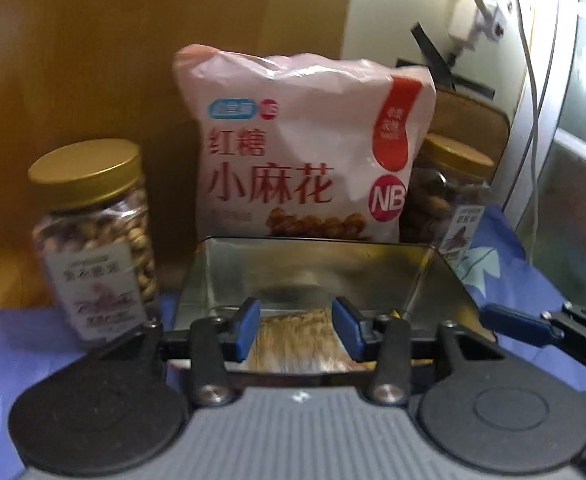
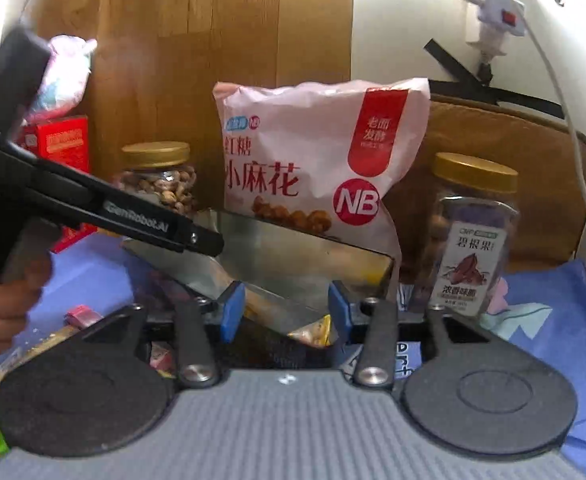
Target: Organize snacks
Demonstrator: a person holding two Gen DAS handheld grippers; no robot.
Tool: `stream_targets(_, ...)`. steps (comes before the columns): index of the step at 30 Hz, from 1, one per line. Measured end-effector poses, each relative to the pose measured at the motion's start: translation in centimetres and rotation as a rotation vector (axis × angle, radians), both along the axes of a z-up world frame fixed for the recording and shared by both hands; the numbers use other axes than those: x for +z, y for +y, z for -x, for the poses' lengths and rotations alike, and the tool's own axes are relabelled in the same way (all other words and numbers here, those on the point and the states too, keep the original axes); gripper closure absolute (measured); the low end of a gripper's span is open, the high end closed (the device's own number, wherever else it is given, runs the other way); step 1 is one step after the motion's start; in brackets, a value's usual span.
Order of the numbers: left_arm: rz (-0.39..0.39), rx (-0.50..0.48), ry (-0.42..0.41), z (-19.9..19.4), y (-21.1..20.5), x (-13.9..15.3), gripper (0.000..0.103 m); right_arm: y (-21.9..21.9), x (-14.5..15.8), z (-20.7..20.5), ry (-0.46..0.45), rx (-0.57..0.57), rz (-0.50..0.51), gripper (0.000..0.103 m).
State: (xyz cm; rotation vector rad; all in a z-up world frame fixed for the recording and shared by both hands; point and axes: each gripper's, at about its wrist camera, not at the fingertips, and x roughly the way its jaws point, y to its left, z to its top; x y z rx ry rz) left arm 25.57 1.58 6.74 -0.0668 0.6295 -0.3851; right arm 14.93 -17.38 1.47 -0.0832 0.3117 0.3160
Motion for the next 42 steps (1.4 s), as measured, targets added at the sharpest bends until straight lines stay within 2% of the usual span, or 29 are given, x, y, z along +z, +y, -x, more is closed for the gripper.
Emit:
stream_targets(4, 0.077, 0.03, -0.003, 2.5, 3.8, 0.5, 0.053, 0.2, 0.0, 1.2, 0.062, 0.085, -0.074, 0.054)
stream_targets(8, 0.145, 0.094, 0.103, 4.7, 7.9, -0.3, 0.053, 1.8, -0.6, 2.0, 0.179, 0.213, -0.155, 0.054)
stream_targets(10, 0.184, 0.116, 0.165, 6.3, 9.7, -1.4, 0.053, 3.1, -1.0, 2.3, 0.221, 0.263, -0.161, 0.054)
stream_targets(14, 0.258, 0.122, 0.258, 8.7, 11.3, -3.9, 0.046, 6.1, -2.0, 2.6, 0.246, 0.295, -0.08, 0.054)
stream_targets(16, 0.264, 0.114, 0.266, 9.3, 11.0, -4.6, 0.034, 7.7, -2.6, 2.6, 0.269, 0.311, -0.024, 0.054)
stream_targets(17, 0.257, 0.115, 0.266, 9.4, 10.8, -4.9, 0.023, 8.1, -2.9, 2.5, 0.271, 0.316, 0.0, 0.051)
stream_targets(18, 0.253, 0.12, 0.264, 9.4, 10.5, -5.1, 0.021, 8.7, -3.0, 2.5, 0.266, 0.32, 0.025, 0.042)
stream_targets(19, 0.253, 0.117, 0.265, 9.6, 10.4, -5.3, 0.021, 9.3, -3.2, 2.7, 0.26, 0.325, 0.052, 0.037)
stream_targets(22, 0.265, 0.097, 0.293, 9.3, 9.7, -6.0, 0.034, 10.7, -4.3, 3.4, 0.238, 0.328, 0.141, 0.035)
stream_targets(23, 0.26, 0.098, 0.282, 9.4, 9.5, -6.0, 0.045, 10.8, -4.5, 3.4, 0.234, 0.326, 0.148, 0.035)
stream_targets(24, 0.272, 0.079, 0.288, 9.5, 9.4, -5.9, 0.052, 11.0, -4.6, 3.3, 0.243, 0.322, 0.156, 0.036)
stream_targets(25, 0.279, 0.081, 0.286, 9.8, 9.3, -5.8, 0.055, 11.2, -4.7, 3.5, 0.228, 0.311, 0.167, 0.037)
stream_targets(26, 0.274, 0.081, 0.285, 9.9, 9.3, -5.6, 0.057, 11.3, -4.6, 3.8, 0.212, 0.31, 0.18, 0.044)
stream_targets(29, 0.262, 0.083, 0.272, 10.6, 9.2, -4.7, 0.058, 11.3, -4.1, 5.0, 0.185, 0.31, 0.183, 0.054)
stream_targets(36, 0.243, 0.061, 0.182, 11.2, 8.0, -1.6, 0.058, 10.6, -2.6, 6.1, 0.05, 0.279, 0.166, 0.055)
stream_targets(39, 0.228, 0.033, 0.161, 9.7, 6.7, 0.0, 0.058, 9.9, -1.7, 5.5, -0.01, 0.239, 0.185, 0.055)
stream_targets(42, 0.194, -0.004, 0.096, 7.7, 4.8, 2.0, 0.058, 8.6, 0.0, 3.8, -0.049, 0.181, 0.16, 0.055)
